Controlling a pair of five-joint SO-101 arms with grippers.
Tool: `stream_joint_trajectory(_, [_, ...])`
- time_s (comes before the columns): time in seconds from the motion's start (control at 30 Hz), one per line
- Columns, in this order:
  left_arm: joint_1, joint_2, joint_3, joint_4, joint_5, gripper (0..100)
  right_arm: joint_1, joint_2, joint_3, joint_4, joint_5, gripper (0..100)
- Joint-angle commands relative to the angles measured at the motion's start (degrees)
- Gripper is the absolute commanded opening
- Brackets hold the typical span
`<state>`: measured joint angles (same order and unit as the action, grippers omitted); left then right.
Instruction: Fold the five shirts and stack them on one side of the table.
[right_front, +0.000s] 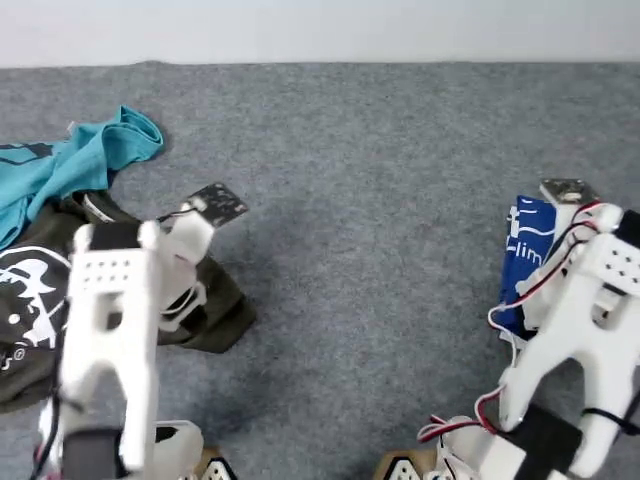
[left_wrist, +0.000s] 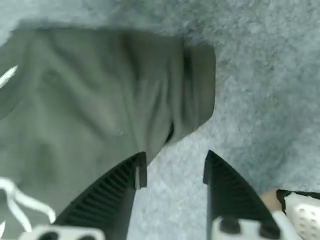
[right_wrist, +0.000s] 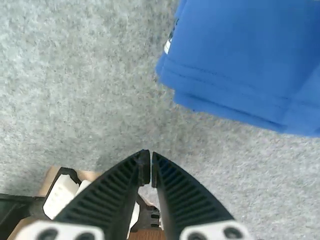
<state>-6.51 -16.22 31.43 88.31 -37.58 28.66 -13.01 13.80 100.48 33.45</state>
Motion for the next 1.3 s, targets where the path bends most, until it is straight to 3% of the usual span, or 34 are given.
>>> stream_joint_trajectory(0.0, [2.3, 8.7, -4.8, -2.2, 0.5, 21, -0.5, -3.1, 0.2, 2.3, -0.8, 1.1])
stream_joint_trajectory(0.27, [3.3, 25.1, -13.1, -5.7, 0.7, 21, -0.3, -3.5, 0.4, 2.4, -0.8, 1.1])
stream_joint_trajectory(0.47, [5.3, 33.1, -16.5, -5.8, 5.6, 21, -0.4, -3.5, 0.4, 2.4, -0.9, 1.1])
stream_joint_trajectory(0.6, [5.5, 36.0, -18.2, -9.6, 9.6, 13, -0.3, -3.5, 0.4, 2.3, -0.9, 1.1])
stream_joint_trajectory(0.77, [6.0, 33.1, -19.7, -11.2, 10.3, 0, -0.3, -3.5, 0.4, 2.3, -0.9, 1.1])
stream_joint_trajectory(0.97, [8.0, 19.6, -26.1, -6.2, 10.5, 0, -0.3, -3.5, 0.4, 2.3, -0.9, 1.1])
stream_joint_trajectory(1.27, [19.3, 6.3, -43.0, -7.0, 21.1, 0, 0.2, -3.6, 0.4, 2.4, -0.9, 1.0])
